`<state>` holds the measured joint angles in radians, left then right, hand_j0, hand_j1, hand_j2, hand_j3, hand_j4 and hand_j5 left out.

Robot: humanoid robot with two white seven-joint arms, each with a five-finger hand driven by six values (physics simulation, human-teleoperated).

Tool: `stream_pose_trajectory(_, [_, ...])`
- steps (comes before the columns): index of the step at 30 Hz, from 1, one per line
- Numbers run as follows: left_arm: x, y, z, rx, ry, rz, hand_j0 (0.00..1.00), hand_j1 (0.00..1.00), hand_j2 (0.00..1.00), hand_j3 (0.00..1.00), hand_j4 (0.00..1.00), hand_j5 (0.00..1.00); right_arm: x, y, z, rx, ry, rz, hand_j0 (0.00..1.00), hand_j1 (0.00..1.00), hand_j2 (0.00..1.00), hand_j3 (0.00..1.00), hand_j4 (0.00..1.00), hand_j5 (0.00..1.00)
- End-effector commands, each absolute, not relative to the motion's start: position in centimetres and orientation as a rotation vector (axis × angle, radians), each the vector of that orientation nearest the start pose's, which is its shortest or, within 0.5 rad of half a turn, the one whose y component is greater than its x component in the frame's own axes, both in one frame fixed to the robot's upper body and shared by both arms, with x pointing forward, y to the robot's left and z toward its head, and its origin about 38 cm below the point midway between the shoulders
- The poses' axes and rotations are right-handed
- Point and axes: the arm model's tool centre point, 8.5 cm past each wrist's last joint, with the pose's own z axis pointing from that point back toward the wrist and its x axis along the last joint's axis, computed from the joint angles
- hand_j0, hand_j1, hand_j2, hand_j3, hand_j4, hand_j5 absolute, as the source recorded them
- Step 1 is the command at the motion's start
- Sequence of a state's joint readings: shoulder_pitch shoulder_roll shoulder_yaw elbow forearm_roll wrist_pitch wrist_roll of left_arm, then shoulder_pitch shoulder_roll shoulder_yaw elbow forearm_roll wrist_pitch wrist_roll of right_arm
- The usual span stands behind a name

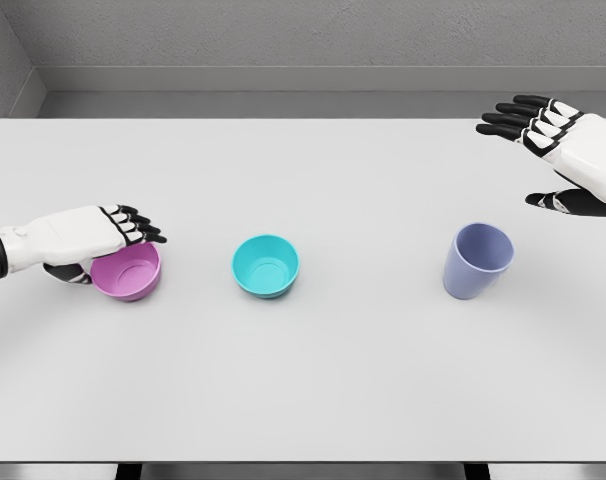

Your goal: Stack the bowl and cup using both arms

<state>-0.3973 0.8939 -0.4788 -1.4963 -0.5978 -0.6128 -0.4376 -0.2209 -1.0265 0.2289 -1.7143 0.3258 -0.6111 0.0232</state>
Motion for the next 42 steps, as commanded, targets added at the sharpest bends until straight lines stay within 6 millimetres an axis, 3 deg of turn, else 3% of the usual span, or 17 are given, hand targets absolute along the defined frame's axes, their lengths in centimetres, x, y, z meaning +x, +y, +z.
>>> stream_pose_trajectory(1, [39.4,34.6,16.8,0.498,-1.243,-2.151,1.0,1.0,1.0,1.0,1.0,1.0,36.2,-35.9,27.8,0.902,2.649,-2.334,1.0,1.0,1.0,1.0,1.0,1.0])
stream_pose_trajectory(20, [38.9,33.9,16.4,0.464,-1.203,-2.205,1.0,1.0,1.0,1.0,1.0,1.0,36.2,-36.0,27.7,0.903,2.651,-2.339,1.0,1.0,1.0,1.0,1.0,1.0])
stream_pose_trajectory(23, [38.8,33.8,16.5,0.465,-1.199,-2.21,0.83,0.83,0.83,0.83,0.83,0.83,36.2,-36.0,27.8,0.904,2.651,-2.337,1.0,1.0,1.0,1.0,1.0,1.0])
stream_pose_trajectory(30, [38.8,33.8,16.5,0.468,-1.198,-2.215,0.71,0.71,0.71,0.71,0.71,0.71,36.2,-36.0,27.8,0.904,2.652,-2.335,1.0,1.0,1.0,1.0,1.0,1.0])
stream_pose_trajectory(32, [38.8,33.7,16.5,0.466,-1.202,-2.214,0.63,0.63,0.63,0.63,0.63,0.63,36.2,-36.0,27.8,0.905,2.649,-2.339,1.0,1.0,1.0,1.0,1.0,1.0])
stream_pose_trajectory(42, [39.2,33.7,17.8,0.458,-1.282,-2.153,0.62,0.62,0.62,0.62,0.62,0.62,36.2,-36.0,27.7,0.903,2.651,-2.339,1.0,1.0,1.0,1.0,1.0,1.0])
